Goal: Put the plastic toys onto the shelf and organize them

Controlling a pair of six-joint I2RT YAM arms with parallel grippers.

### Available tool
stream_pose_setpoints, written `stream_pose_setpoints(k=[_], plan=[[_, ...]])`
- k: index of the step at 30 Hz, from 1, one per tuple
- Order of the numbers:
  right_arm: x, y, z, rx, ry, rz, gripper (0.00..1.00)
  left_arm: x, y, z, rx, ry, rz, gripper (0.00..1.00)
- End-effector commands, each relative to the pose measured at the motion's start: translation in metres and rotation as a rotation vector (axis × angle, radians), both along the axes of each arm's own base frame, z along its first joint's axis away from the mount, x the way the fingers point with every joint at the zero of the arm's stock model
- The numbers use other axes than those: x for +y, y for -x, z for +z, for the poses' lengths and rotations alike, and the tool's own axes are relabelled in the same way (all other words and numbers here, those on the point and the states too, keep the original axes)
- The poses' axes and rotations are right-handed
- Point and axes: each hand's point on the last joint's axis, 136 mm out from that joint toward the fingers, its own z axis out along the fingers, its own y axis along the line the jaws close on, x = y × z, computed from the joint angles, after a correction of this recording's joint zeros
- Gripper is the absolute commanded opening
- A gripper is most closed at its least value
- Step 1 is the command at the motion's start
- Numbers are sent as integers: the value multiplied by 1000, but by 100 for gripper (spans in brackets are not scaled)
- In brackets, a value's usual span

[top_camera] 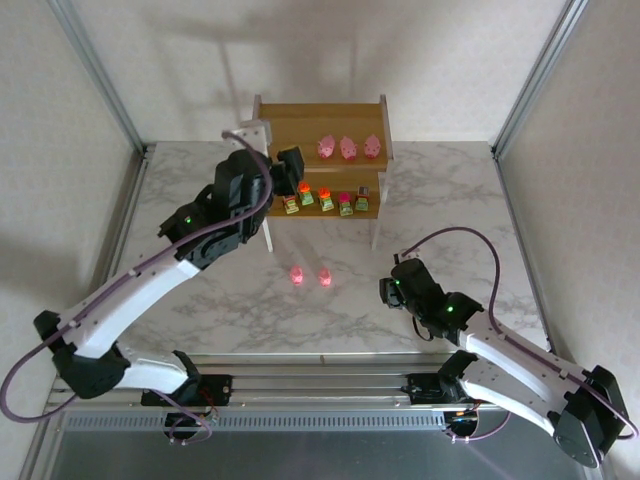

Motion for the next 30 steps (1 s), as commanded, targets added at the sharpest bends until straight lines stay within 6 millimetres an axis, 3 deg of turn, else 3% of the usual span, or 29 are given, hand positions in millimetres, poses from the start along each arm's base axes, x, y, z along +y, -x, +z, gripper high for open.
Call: stream_pose_setpoints(k=[1, 7, 16, 24, 30], plan=[[4, -5, 5, -10, -6, 3, 48, 17, 10, 4, -63, -11, 48, 62], [9, -7, 6, 19, -15, -4, 49, 40, 32, -24, -70, -39, 86, 62], [33, -6, 22, 12, -17, -15, 50, 61, 60, -79, -46, -88, 106, 64], [67, -4, 16, 43, 12, 9, 51, 55, 72, -138, 14, -85, 54, 68], [87, -4, 2, 88, 30, 15, 51, 48, 70, -189, 71, -82, 48, 69]])
